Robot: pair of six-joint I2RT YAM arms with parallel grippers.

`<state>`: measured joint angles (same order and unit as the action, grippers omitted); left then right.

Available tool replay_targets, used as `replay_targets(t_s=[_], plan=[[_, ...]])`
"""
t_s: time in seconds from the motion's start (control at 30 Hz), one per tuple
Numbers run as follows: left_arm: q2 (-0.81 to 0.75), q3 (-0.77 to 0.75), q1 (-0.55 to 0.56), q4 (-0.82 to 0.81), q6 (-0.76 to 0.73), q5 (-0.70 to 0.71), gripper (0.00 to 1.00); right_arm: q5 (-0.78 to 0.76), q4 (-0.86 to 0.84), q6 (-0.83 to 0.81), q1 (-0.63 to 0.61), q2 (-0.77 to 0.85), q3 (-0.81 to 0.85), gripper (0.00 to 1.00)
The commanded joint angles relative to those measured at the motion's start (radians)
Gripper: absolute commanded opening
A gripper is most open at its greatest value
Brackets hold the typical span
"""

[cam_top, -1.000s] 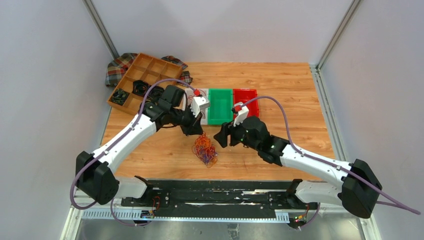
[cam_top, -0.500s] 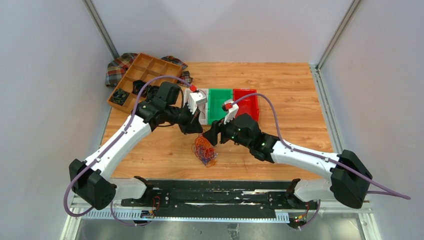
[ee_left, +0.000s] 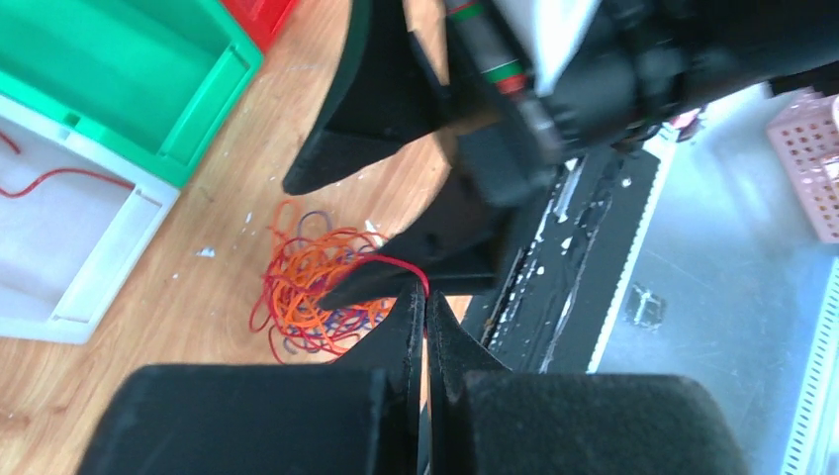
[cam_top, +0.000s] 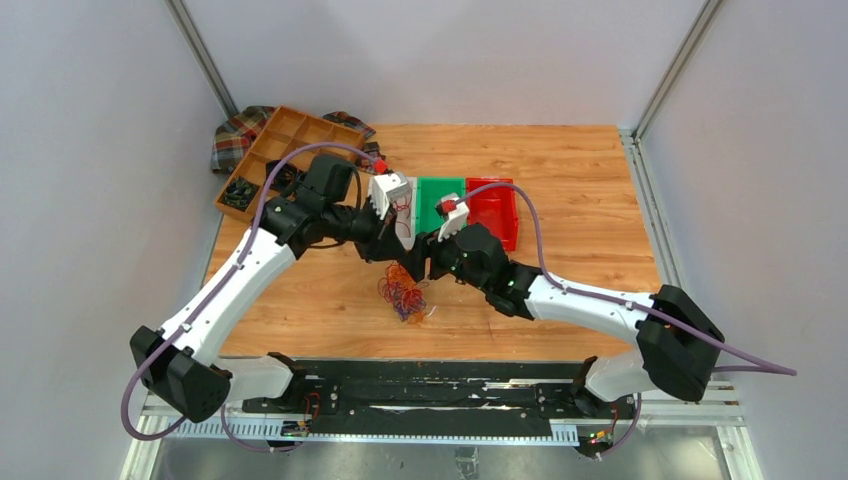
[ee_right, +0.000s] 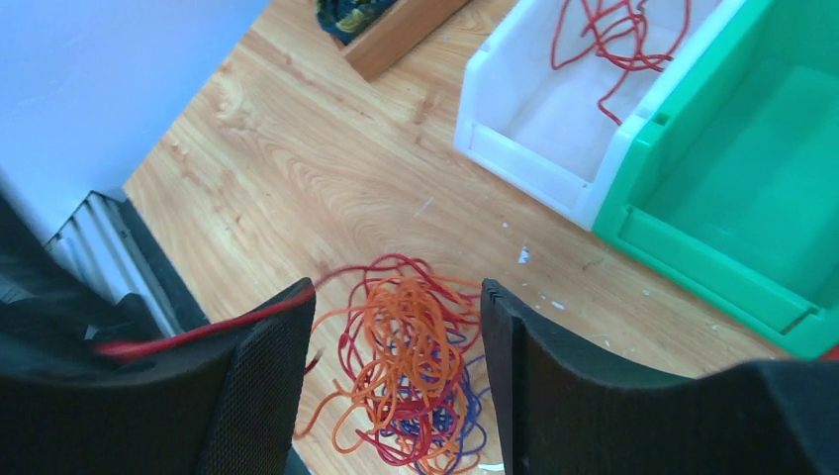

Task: Untangle the cables
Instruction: Untie the cable.

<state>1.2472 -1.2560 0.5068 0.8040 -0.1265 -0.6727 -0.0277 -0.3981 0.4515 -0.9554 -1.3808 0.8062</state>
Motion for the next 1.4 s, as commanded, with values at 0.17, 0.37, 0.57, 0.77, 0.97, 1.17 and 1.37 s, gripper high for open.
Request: replay_targets(t_s=[0.17,0.37,0.57,0.77,0.97,1.17,1.37], plan=[[-0.059,-0.194,0.01,0.091,0.081,-0.126,0.01,-0.104,-0.023,0.012,-0.009,-0.023,-0.048,0.6],[-0.066,-0.322,0.01,0.107,0.1,-0.115,0.01,-0.121,-0.025,0.041,-0.01,0.0,-0.136,0.59],[-0.05,-0.49,0.01,0.107,0.127,-0.103,0.01,-0.127,-0.031,0.067,-0.009,0.034,-0.217,0.59],[-0.01,-0.695,0.01,0.106,0.131,-0.088,0.0,-0.129,-0.03,0.08,-0.009,0.067,-0.279,0.58],[0.054,-0.925,0.01,0.104,0.172,-0.092,0.0,-0.135,-0.028,0.1,-0.009,0.09,-0.334,0.58],[0.089,-1.088,0.01,0.018,0.197,-0.019,0.0,-0.133,-0.033,0.119,-0.01,0.11,-0.383,0.57],[0.024,-0.977,0.01,-0.089,0.214,-0.019,0.0,-0.132,0.073,0.054,-0.017,0.263,-0.34,0.58]])
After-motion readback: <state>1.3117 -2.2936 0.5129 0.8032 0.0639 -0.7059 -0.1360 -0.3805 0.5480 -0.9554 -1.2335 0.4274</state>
